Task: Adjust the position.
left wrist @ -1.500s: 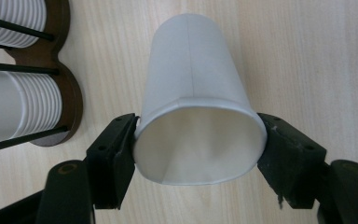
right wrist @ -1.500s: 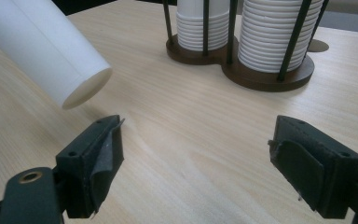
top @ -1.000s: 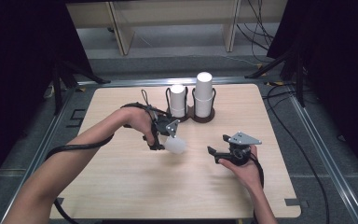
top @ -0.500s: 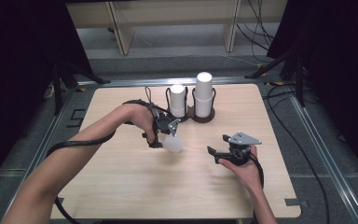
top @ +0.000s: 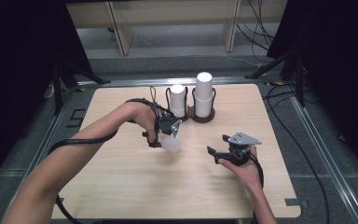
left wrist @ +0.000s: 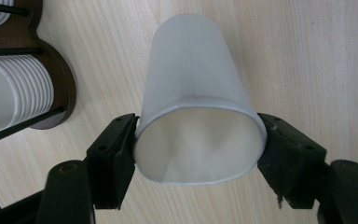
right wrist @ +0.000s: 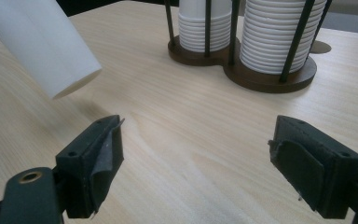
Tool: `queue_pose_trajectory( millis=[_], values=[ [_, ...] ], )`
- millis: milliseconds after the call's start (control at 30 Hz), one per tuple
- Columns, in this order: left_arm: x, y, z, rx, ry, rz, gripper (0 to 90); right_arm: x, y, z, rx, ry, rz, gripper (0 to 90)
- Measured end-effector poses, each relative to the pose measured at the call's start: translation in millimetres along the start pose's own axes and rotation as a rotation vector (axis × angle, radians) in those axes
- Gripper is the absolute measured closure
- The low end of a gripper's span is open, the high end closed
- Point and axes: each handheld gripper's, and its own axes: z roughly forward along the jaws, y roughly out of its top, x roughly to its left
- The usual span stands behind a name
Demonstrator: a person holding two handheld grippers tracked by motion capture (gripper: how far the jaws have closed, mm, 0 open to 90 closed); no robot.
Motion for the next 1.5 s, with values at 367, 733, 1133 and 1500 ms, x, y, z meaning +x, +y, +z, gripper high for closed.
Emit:
queue_pose_trajectory(
  millis=[367, 733, 1133, 1500],
  values=[
    [2.6, 4.3, 1.7, 0.041, -0.005, 0.021, 31.3, -0.8, -0.7, 0.9, -0.001, 0.001, -0.002, 17.5],
    [3.0, 9.7, 1.9, 0.085, -0.008, 0.043, 31.4, -0.1, -0.9, 2.1, -0.007, 0.010, -0.004, 17.5],
    [4.0, 13.6, 4.3, 0.133, -0.014, 0.061, 31.4, 4.1, 0.1, 4.2, -0.007, 0.042, 0.007, 18.7],
    [3.6, 18.7, 4.6, 0.162, -0.020, 0.074, 31.3, 16.4, 12.4, 10.8, 0.002, 0.125, -0.172, 19.5]
  ],
)
